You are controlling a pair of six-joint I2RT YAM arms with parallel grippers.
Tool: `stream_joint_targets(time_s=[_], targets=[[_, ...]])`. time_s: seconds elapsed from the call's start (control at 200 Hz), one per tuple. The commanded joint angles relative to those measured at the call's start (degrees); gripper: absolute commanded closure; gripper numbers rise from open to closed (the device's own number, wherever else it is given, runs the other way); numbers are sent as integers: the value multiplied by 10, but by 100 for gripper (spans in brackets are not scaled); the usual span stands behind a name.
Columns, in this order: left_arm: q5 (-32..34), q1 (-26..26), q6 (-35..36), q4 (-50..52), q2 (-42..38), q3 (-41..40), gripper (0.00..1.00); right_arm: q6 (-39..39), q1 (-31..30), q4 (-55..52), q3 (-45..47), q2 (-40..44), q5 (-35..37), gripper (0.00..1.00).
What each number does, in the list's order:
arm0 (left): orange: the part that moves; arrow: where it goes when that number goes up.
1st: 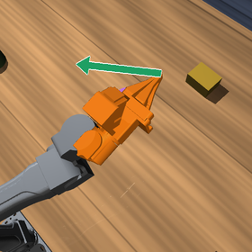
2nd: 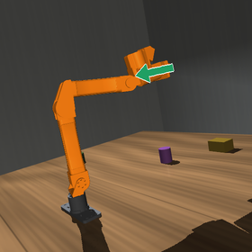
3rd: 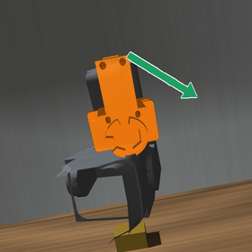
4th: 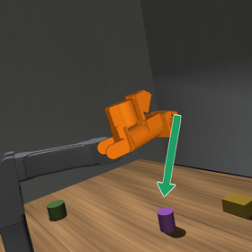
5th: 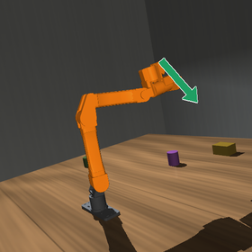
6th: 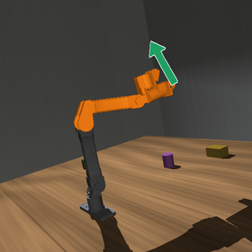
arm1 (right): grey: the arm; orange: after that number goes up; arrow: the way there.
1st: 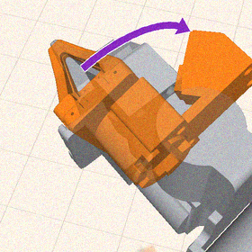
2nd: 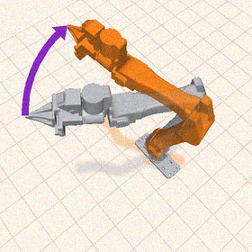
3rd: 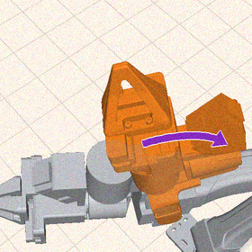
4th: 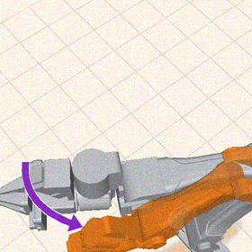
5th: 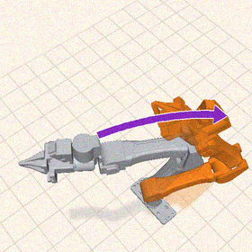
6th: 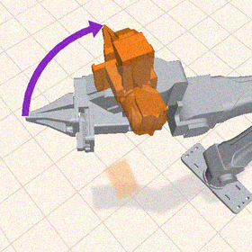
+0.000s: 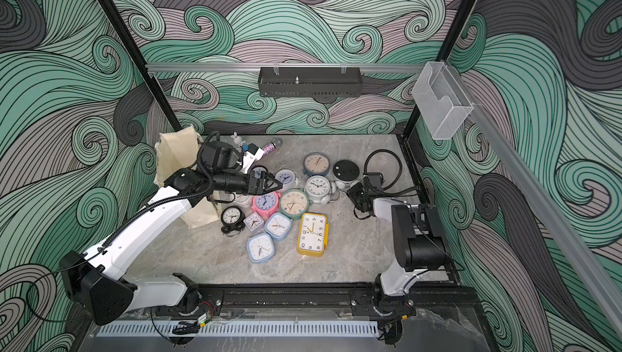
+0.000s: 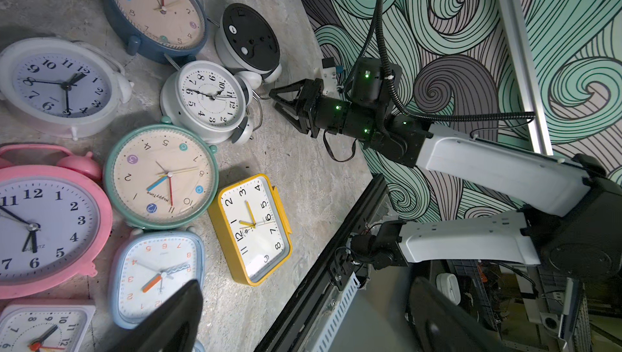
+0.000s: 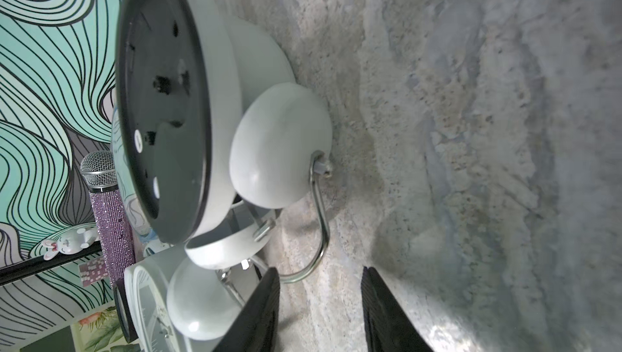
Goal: Put the alarm clock into the canvas bag
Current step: Pick up the alarm from the center of the board.
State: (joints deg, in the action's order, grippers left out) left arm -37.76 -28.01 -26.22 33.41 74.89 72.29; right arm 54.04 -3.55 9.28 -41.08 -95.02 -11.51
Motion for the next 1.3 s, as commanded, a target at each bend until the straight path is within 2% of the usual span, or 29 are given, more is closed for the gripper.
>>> stream_joint_targets(time_s=[0.0, 0.285, 0.66, 0.851, 1.296], targets=[[9, -7, 9, -5, 1, -1, 2, 20, 5, 36, -7, -26, -9, 61], [19, -10, 5, -5, 4, -7, 2, 44, 8, 55, -32, -72, -13, 66], [39, -10, 1, 5, 3, -3, 2, 73, 13, 71, -46, -86, -6, 89], [51, -10, -1, 7, -2, -5, 1, 63, 21, 48, -43, -36, -12, 100], [68, -10, 17, -17, 7, -13, 1, 13, 33, -159, -104, 136, -8, 100]])
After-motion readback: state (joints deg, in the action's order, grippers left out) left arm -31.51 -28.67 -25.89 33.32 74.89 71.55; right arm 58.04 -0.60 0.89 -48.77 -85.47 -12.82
